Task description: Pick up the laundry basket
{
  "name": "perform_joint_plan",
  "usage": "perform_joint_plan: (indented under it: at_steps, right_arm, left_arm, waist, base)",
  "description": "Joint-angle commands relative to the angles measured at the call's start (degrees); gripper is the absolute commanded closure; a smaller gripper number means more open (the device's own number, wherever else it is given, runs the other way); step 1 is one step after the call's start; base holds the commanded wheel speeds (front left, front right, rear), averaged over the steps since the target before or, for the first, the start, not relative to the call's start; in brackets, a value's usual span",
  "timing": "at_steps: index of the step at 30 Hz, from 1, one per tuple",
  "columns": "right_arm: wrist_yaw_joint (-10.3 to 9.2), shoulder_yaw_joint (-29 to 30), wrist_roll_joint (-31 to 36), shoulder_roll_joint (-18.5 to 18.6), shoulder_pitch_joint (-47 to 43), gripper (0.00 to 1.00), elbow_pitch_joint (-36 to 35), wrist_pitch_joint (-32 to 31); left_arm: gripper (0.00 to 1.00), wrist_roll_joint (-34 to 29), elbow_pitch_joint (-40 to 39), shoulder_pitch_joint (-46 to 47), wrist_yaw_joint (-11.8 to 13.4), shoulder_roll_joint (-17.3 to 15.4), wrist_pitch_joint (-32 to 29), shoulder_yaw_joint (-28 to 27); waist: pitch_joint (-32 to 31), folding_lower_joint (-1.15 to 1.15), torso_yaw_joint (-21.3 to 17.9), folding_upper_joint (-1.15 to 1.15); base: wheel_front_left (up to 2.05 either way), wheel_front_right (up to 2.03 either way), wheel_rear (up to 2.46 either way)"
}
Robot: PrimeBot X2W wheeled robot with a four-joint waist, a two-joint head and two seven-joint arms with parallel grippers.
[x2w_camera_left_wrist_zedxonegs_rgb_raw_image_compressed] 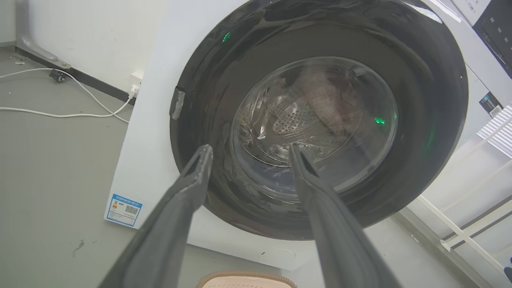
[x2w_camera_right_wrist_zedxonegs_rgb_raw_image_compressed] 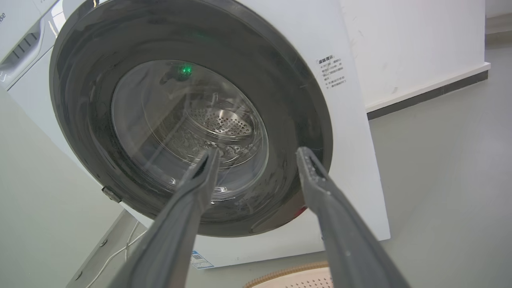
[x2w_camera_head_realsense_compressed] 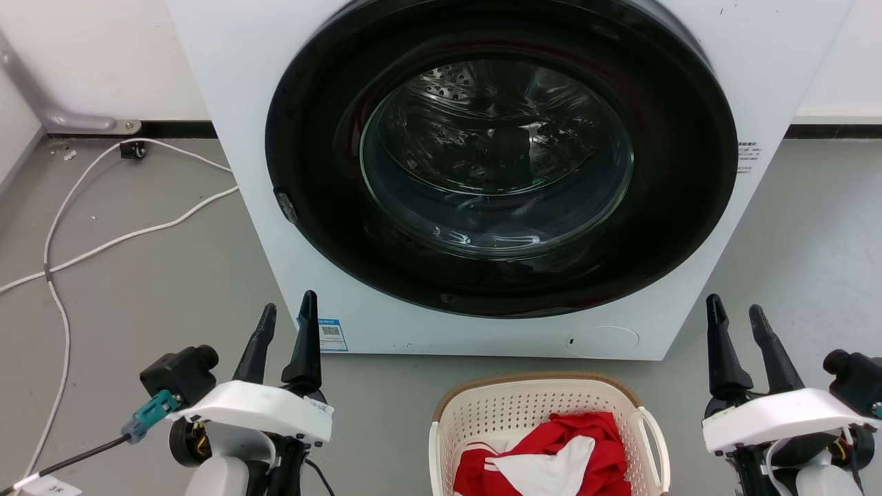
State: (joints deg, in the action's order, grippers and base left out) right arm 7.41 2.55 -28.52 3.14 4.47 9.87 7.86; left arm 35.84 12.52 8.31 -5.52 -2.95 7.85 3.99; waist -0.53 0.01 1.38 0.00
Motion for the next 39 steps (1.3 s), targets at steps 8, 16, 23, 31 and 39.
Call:
perform_joint_plan:
  at_steps: [8,16,23,31,39]
  right_arm:
    - [0.11,-0.40,7.90,-0.12,1.19,0.00,0.52,1.51]
    - [0.12,-0.34,13.93,-0.17,1.43,0.00,2.00,2.59]
    - [0.11,-0.22,18.67,-0.20,1.73,0.00,2.83,3.15]
    - [0.07,0.51,22.88,-0.24,1.88,0.00,2.82,3.65]
    - [0.07,0.72,26.30,-0.28,1.70,0.00,2.89,4.05]
  left_arm:
    - [0.00,-6.22,0.63,1.74,0.67,-0.06,1.56,0.48]
    - [0.00,-11.43,1.88,2.37,1.08,-0.04,2.62,0.93]
    - [0.00,-15.84,3.25,2.80,1.13,-0.01,3.57,1.32]
    - [0.00,-19.93,3.83,3.16,1.28,0.02,4.52,1.94]
    - [0.00,-23.58,4.13,3.70,1.46,0.04,5.36,2.47]
  waist:
    - [-0.17,0.00,0.02,0.00]
    - [-0.26,0.00,0.21,0.00]
    - [-0.31,0.00,0.48,0.00]
    - [-0.26,-0.01,0.57,0.00]
    - [-0.26,-0.01,0.49,0.00]
  base:
    - [0.00,0.00,0.00]
    - [0.00,0.00,0.00]
    - [0.00,0.00,0.00]
    - [0.00,0.00,0.00]
    - [0.00,0.00,0.00]
